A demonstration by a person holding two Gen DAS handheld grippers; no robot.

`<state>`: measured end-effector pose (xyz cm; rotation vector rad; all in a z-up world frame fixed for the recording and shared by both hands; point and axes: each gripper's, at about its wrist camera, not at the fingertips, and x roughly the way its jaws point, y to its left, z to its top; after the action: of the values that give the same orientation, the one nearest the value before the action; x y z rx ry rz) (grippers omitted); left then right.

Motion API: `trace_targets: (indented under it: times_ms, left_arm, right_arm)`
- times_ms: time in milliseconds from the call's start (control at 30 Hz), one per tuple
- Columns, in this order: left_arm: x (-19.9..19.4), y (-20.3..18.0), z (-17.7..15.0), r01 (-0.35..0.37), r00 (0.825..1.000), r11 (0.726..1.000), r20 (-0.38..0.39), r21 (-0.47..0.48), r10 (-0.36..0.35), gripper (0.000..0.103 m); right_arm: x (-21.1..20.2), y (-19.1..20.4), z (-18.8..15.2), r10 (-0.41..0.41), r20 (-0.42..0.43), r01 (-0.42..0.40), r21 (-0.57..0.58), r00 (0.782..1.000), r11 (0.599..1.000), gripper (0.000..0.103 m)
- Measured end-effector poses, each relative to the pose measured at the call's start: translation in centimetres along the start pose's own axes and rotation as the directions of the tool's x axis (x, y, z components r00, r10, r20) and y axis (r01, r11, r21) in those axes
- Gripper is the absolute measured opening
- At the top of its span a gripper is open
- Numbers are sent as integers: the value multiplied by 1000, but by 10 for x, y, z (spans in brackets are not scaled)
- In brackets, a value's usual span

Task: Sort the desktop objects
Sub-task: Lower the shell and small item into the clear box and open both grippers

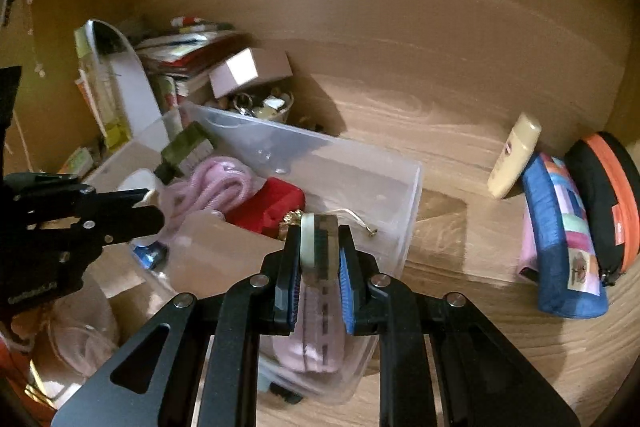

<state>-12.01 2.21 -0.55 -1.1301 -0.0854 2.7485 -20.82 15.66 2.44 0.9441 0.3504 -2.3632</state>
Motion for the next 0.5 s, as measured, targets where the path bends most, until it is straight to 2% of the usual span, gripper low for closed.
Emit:
trace_targets:
  times_ms: [500]
  left_arm:
    - [8,5,-2,5,1000,1000,-18,-16,-6,14]
  right_arm:
    - [10,4,-4,-15,-12,15,-35,1000,999,15]
